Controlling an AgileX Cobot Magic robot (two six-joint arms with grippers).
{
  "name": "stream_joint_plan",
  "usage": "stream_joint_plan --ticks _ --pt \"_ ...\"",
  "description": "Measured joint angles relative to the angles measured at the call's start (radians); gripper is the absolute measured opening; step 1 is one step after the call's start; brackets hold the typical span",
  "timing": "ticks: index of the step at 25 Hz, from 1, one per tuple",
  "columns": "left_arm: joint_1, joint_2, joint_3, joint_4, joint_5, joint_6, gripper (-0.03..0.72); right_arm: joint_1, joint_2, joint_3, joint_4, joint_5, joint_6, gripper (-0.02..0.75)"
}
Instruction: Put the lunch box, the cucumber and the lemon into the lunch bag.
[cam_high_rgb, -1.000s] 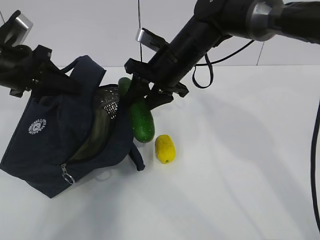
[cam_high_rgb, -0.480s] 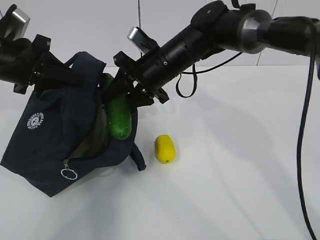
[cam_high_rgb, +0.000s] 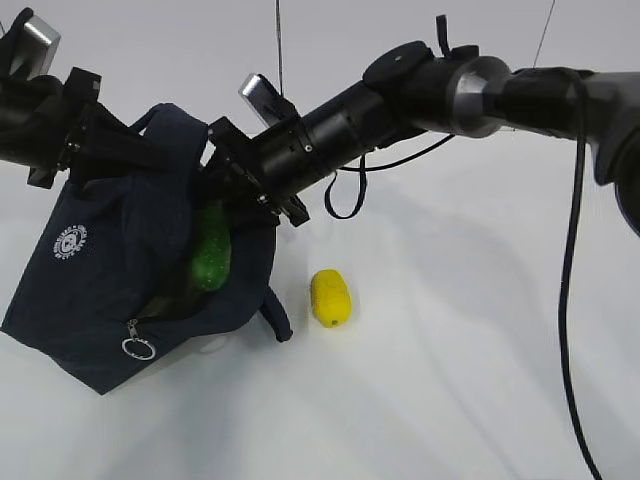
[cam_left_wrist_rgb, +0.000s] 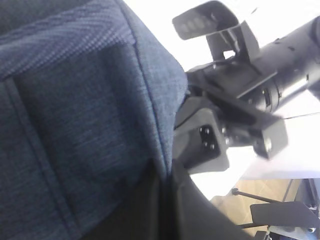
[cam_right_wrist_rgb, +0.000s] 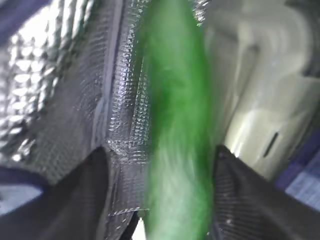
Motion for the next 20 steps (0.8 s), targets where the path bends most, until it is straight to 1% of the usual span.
stream_joint_plan --ticks 7,14,16,18,20 --pt "0.002 0.000 0.000 -0.002 0.002 0.000 -0.009 0.020 0.000 0.000 -0.009 -0.055 -0.011 0.490" --pt "0.002 0.000 0.000 -0.002 0.006 0.000 -0.009 0.020 0.000 0.000 -0.043 -0.060 -0.015 0.510" --pt "0.002 0.000 0.000 -0.002 0.007 0.000 -0.009 0.020 0.000 0.000 -0.050 -0.036 -0.015 0.510" --pt "0.002 0.000 0.000 -0.002 0.007 0.000 -0.009 0.013 0.000 -0.009 -0.082 -0.008 -0.015 0.510" --pt "0.002 0.000 0.000 0.002 0.007 0.000 -0.009 0.009 0.000 -0.042 -0.148 0.006 -0.001 0.510"
